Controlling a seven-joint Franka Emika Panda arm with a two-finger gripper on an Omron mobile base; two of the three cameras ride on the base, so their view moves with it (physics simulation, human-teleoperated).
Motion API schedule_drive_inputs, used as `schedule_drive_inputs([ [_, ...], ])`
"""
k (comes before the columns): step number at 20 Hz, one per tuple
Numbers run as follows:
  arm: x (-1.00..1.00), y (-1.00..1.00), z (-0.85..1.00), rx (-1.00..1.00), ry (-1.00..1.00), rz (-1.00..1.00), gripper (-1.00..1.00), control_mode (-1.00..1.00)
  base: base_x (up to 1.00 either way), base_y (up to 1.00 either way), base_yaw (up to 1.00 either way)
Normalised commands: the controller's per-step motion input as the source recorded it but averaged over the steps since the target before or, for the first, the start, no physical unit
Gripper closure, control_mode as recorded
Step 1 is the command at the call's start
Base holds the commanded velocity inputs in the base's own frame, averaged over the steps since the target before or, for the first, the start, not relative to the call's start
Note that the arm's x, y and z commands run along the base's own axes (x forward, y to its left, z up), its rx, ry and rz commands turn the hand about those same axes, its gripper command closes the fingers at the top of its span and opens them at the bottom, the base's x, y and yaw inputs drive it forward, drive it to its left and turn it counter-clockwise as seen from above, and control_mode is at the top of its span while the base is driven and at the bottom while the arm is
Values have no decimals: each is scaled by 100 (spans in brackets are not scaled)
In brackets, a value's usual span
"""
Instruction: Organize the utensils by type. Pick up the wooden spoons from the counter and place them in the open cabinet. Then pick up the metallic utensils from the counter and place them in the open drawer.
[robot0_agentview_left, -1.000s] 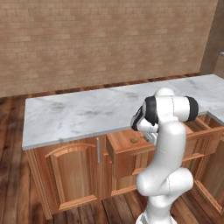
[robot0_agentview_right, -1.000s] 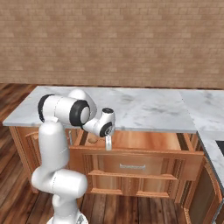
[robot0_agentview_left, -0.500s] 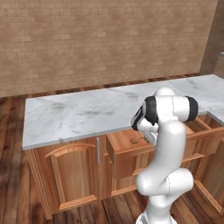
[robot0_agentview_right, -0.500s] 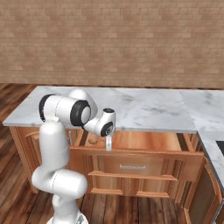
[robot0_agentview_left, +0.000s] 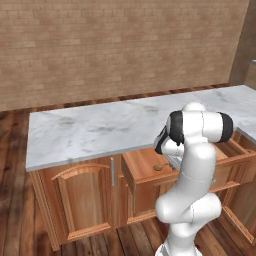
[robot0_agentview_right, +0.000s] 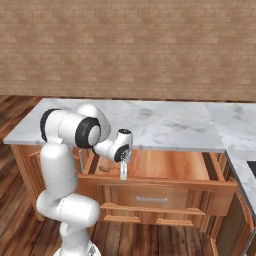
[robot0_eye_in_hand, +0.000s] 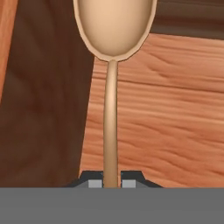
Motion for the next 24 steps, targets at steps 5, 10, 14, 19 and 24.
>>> schedule_drive_inputs([
  [5,-74,-2,-54,0,-1,0,100,-100,0,0,0],
  [10,-54,0,-49,0,-7,0,100,-100,0,0,0],
  [14,-61,0,-62,0,-15,-1,100,-100,0,0,0],
  [19,-64,0,-71,0,-8,-3,-100,-100,0,0,0],
  [24,-50,0,-68,0,2,-2,-100,-100,0,0,0],
])
